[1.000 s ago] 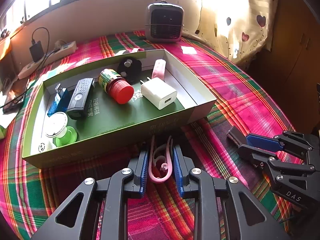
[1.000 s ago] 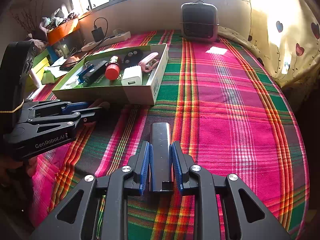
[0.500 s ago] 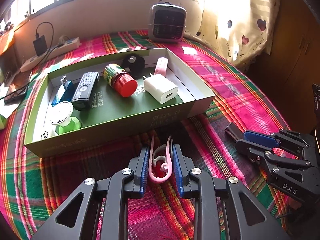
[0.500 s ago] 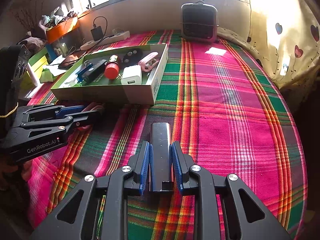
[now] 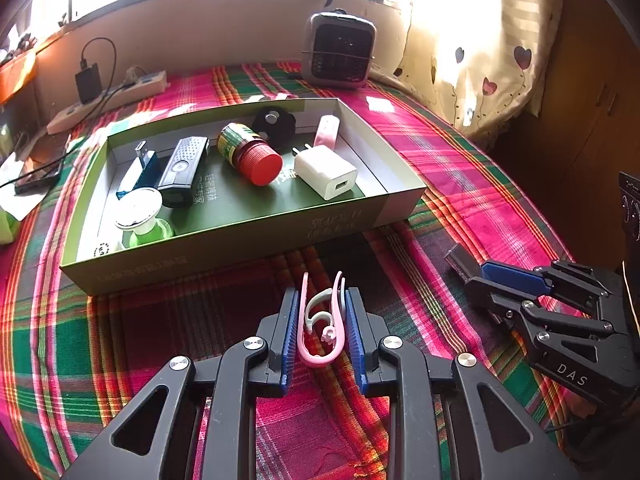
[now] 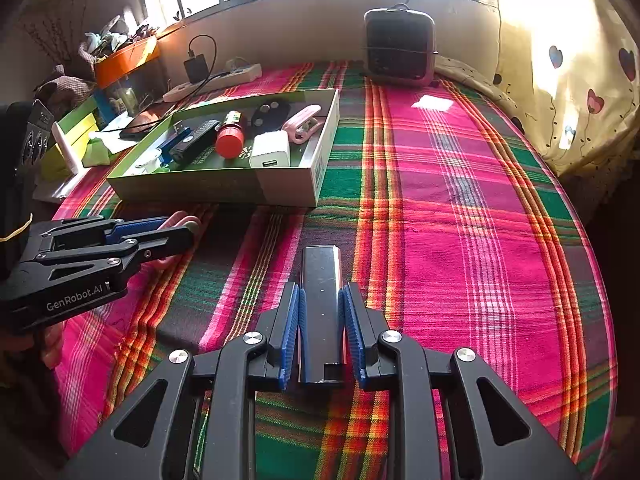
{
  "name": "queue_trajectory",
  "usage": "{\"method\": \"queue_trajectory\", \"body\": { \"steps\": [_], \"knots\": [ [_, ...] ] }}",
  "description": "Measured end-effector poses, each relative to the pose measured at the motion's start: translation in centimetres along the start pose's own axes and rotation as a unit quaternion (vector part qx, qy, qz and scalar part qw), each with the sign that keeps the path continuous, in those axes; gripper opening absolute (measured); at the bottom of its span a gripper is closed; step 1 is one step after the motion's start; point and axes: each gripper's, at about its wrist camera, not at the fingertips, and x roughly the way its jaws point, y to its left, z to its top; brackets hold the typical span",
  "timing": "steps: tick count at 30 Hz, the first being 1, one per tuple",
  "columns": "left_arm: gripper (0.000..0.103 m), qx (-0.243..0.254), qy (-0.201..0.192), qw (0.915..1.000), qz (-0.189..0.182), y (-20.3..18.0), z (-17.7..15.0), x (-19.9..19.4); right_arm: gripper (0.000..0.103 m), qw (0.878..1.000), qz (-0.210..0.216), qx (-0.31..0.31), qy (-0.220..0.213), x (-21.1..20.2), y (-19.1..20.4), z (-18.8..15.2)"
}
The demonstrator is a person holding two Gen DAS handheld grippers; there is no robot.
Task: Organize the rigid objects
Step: 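Carry pink ear-hook with left gripper while right gripper carries black device into box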
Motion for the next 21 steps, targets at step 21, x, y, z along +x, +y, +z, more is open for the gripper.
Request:
{"method": "queue_trajectory", "body": {
  "steps": [21],
  "knots": [
    [0.022,-0.021,-0.039,0.999,0.006,2.3,0.7,-3.7,0.024,1.0,0.003,-0.013,-0.026,-1.4,1.7,1.2]
  ]
}}
